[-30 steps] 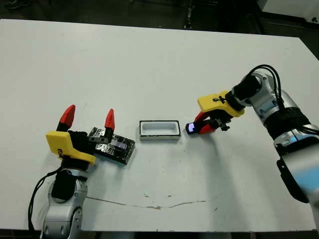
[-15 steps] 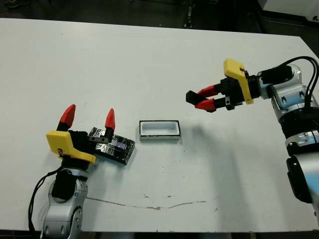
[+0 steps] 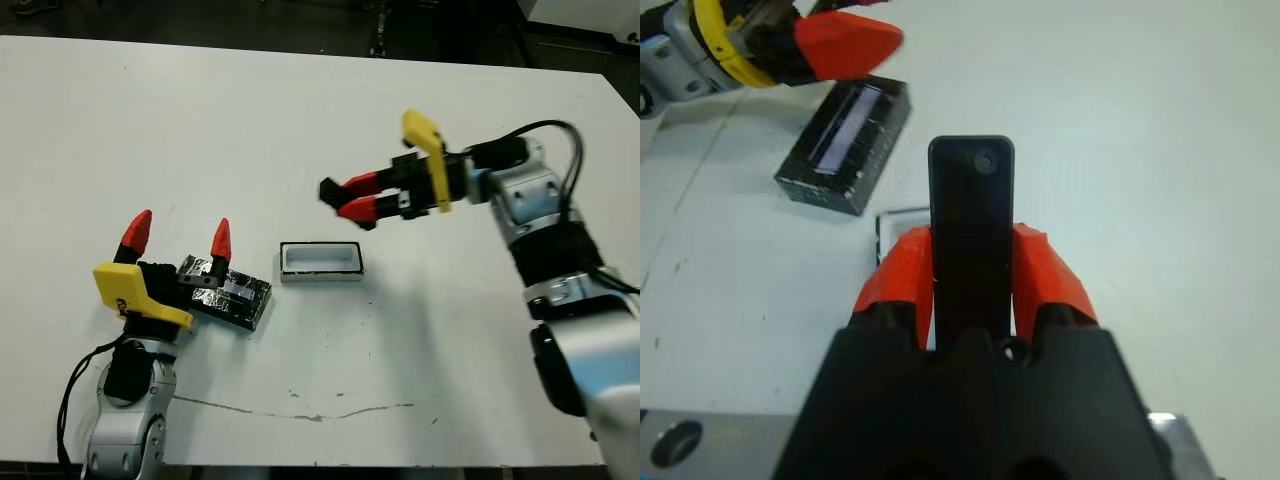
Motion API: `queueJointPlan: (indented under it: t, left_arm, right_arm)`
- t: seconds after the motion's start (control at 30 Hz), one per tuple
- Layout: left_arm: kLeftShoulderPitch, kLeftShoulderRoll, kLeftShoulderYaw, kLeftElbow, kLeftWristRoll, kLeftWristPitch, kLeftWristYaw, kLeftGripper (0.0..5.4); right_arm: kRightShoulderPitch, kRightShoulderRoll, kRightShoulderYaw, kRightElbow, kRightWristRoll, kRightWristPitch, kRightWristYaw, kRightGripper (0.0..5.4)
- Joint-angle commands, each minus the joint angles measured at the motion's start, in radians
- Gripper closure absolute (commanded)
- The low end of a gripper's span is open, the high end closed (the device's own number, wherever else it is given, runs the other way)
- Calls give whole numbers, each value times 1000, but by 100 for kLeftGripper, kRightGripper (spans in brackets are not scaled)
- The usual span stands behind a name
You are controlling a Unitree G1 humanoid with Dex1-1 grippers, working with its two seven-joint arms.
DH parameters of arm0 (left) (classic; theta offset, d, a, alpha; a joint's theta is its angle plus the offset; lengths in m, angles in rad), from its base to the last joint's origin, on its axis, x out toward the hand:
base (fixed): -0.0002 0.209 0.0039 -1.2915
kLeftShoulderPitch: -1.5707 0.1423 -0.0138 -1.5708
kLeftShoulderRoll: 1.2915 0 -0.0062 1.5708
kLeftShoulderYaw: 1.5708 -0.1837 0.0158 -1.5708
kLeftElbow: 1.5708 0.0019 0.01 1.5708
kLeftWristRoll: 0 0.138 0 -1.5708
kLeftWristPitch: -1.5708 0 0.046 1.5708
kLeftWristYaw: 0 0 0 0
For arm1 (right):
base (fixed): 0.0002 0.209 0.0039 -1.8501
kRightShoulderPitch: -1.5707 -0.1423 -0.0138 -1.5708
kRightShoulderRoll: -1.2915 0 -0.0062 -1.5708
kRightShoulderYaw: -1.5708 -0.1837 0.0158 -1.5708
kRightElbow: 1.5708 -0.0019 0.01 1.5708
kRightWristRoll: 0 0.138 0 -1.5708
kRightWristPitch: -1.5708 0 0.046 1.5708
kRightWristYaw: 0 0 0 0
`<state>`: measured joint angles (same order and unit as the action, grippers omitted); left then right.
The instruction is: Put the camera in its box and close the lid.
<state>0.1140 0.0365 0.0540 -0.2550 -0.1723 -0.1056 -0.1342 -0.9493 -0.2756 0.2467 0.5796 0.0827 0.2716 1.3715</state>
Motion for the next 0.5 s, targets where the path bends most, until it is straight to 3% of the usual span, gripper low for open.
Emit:
queueJointPlan:
  t: [0.03,0.33,0.5]
  left_arm:
    - [5,3,2,9,2,-1,0,0]
    - [6,3,2,17,5,-9,-1,0]
    - [8,-1,-1,11,8,-1,4,0]
  right_arm:
    - [11,-4,30,-57,-5,46,-15,373]
    - [24,29,70,-57,20,81,2,373]
    - [34,40,85,-36,22,49,8,373]
